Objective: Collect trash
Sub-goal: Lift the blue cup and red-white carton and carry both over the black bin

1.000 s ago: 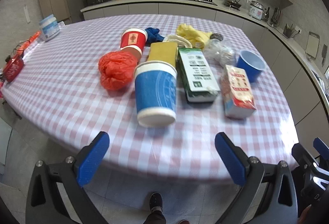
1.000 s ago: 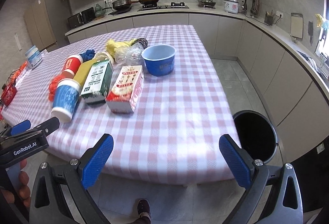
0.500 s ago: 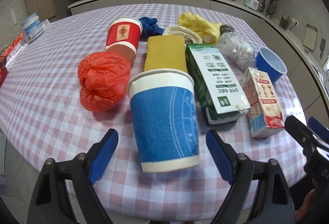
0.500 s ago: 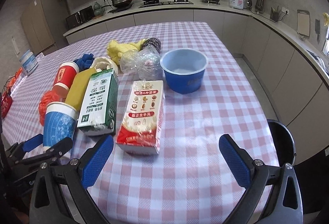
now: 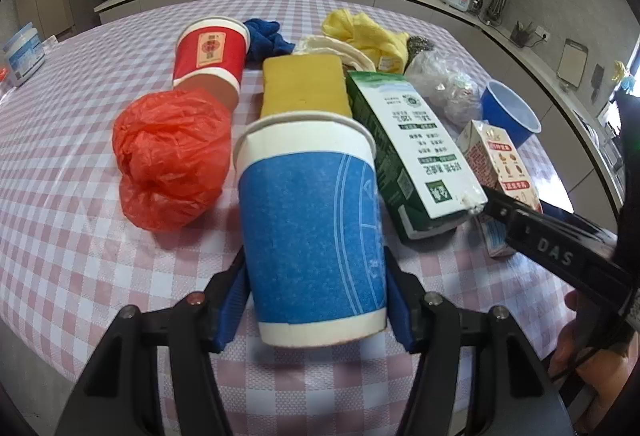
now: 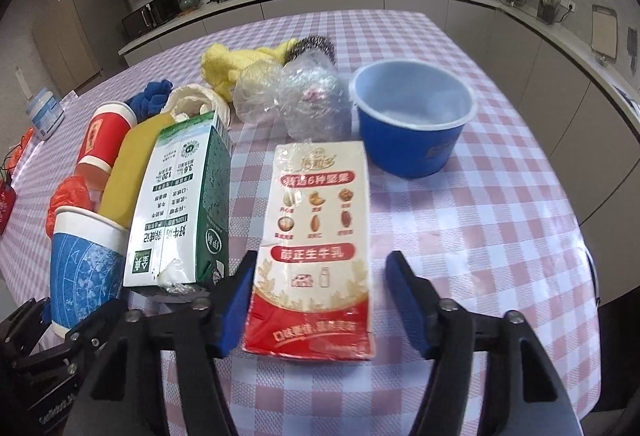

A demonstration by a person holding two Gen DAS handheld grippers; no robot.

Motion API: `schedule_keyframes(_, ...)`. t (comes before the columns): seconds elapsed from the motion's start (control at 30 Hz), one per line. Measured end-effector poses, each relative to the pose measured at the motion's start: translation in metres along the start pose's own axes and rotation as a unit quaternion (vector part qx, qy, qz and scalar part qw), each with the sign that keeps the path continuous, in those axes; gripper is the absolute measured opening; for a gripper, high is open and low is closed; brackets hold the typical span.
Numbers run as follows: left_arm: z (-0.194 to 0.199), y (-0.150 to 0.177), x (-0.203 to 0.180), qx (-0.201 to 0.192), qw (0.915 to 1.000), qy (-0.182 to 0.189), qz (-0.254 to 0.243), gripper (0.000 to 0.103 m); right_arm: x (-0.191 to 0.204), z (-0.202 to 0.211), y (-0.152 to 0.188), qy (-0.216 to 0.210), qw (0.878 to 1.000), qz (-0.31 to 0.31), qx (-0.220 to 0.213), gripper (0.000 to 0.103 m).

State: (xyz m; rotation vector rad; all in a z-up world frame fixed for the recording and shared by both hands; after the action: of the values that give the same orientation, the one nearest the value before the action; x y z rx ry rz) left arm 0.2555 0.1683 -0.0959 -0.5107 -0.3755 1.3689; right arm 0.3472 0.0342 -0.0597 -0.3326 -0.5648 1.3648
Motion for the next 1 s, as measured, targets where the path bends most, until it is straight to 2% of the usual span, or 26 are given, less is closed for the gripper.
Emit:
schedule_keyframes(0.1, 0.001, -0.001, 0.003, -0.002, 0.9999, 0.013, -0.002, 0.06, 0.004, -0.003, 0.0, 0.009, 1.0, 0.007, -0.005, 0.053)
schedule_keyframes(0.27, 0.005, 0.0, 0.009, -0.009, 0.9995, 0.029, 0.001, 0.059, 0.005, -0.002, 0.0, 0.006, 1.0, 0.007, -0.007, 0.052)
schedule_keyframes(0.57, 0.037, -0.004, 0.015, -0.04, 0.9984, 0.04, 0.004, 0.058, -0.004, 0.028, 0.0, -0.018, 1.0, -0.015, -0.021, 0.052)
schedule_keyframes(0.8, 0.049, -0.018, -0.014, -0.056, 0.9971, 0.05, -0.013, 0.058, -0.029, 0.052, 0.0, -0.044, 0.998, -0.033, -0.031, 0.052)
schedule_keyframes(1.0, 0.043, -0.029, -0.073, -0.054, 0.9957, 0.07, -0.029, 0.058, -0.078, 0.074, -0.006, -0.05, 0.996, -0.049, -0.048, 0.052)
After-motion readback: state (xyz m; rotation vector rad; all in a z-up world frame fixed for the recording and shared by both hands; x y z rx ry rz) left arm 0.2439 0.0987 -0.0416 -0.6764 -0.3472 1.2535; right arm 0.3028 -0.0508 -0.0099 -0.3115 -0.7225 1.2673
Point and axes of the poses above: each gripper's, at about its wrist camera, not at the fingertips, and z roughly against the way its jaws point, x to its left, y to its underside, the point moved 4 cm from there along -z, roughly the way its jaws point, and after that the axes turned 10 degrees about -z, right-handed, at the moved point
